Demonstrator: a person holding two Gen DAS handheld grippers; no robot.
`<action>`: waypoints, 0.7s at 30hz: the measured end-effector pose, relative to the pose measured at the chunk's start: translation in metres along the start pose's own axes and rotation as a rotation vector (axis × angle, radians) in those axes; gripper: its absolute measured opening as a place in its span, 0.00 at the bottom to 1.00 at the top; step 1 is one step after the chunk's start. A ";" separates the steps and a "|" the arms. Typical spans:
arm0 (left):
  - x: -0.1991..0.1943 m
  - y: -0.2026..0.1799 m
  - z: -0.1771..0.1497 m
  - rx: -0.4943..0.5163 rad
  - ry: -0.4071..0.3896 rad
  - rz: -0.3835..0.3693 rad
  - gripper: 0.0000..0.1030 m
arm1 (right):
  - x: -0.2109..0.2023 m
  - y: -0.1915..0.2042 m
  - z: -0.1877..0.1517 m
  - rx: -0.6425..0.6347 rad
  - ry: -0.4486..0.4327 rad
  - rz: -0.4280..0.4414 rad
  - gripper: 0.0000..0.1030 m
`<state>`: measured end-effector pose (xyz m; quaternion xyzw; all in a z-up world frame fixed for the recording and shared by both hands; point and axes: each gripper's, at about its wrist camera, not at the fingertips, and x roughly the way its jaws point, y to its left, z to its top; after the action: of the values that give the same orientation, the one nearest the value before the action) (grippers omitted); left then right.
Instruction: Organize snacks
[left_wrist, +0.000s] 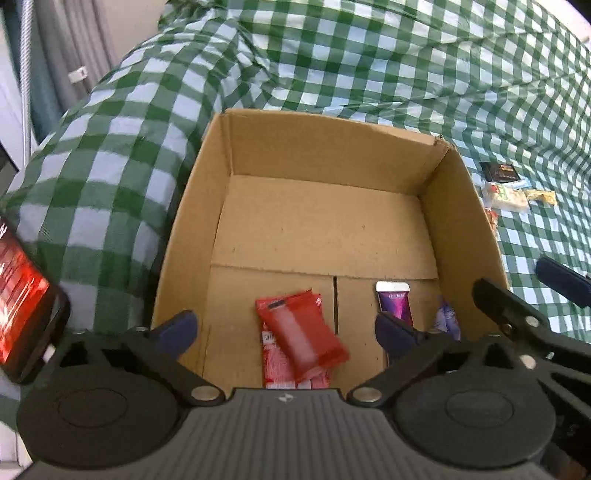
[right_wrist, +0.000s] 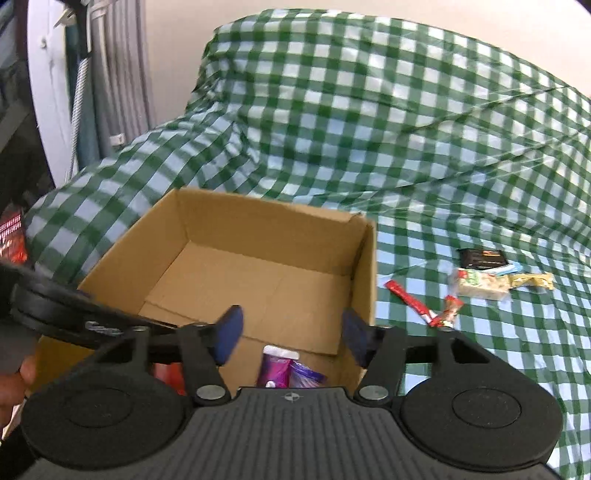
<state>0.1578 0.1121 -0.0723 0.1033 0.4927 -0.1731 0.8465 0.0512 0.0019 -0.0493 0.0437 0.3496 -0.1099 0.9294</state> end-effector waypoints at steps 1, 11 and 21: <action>-0.002 0.002 -0.003 -0.006 0.011 -0.003 1.00 | -0.004 0.000 -0.001 0.005 0.006 -0.001 0.73; -0.060 0.015 -0.072 -0.021 0.010 0.026 1.00 | -0.081 0.035 -0.039 -0.028 0.039 0.058 0.90; -0.118 0.016 -0.124 -0.011 -0.071 0.033 1.00 | -0.150 0.049 -0.068 -0.006 -0.026 0.043 0.93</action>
<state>0.0114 0.1926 -0.0307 0.1003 0.4616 -0.1599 0.8668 -0.0907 0.0864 -0.0018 0.0471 0.3367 -0.0897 0.9361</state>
